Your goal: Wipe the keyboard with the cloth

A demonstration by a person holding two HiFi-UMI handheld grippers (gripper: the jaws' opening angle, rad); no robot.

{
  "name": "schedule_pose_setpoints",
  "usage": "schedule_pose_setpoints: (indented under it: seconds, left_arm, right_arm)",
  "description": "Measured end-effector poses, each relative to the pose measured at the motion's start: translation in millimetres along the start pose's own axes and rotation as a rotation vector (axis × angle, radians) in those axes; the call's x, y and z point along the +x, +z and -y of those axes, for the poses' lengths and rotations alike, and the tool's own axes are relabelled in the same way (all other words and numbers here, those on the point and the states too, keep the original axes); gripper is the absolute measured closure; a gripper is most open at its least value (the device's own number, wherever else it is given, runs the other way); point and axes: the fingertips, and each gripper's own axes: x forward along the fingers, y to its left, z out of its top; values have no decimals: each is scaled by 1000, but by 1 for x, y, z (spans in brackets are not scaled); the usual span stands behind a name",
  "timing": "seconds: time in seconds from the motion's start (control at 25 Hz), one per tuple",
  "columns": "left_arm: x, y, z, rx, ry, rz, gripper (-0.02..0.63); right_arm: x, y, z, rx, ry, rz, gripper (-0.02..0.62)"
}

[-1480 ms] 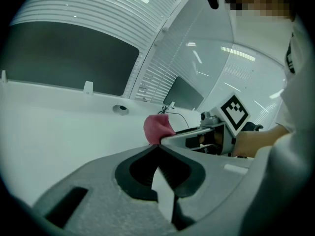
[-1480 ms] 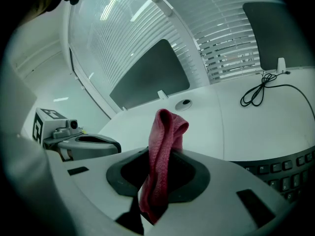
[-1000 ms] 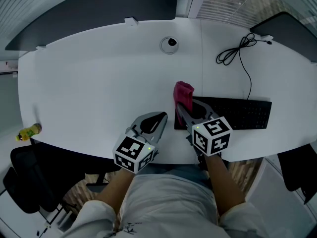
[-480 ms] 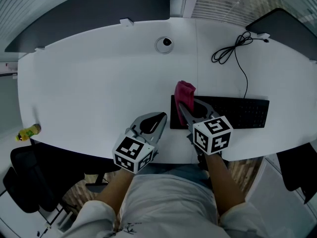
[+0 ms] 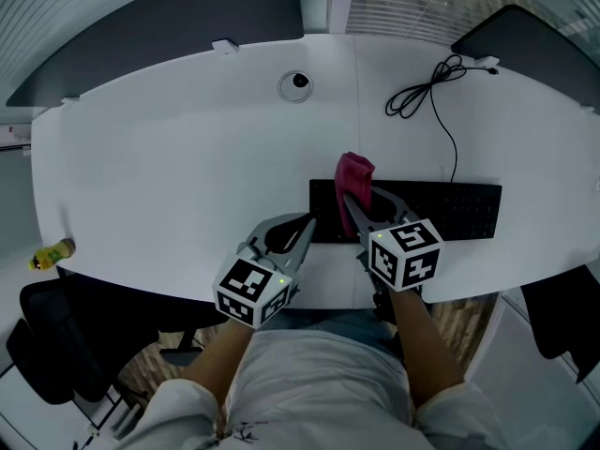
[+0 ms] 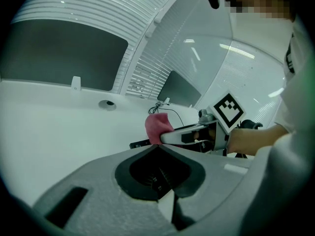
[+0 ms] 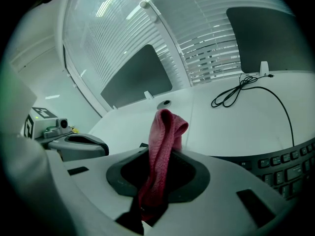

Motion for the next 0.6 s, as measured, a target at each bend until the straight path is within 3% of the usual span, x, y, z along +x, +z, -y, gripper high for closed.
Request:
schedule_pose_setpoints:
  seconds: [0.6]
  left_arm:
    - [23,2,27,13,-21,-8,595]
  right_arm:
    - [-27,-4,34,16,-37,13,514]
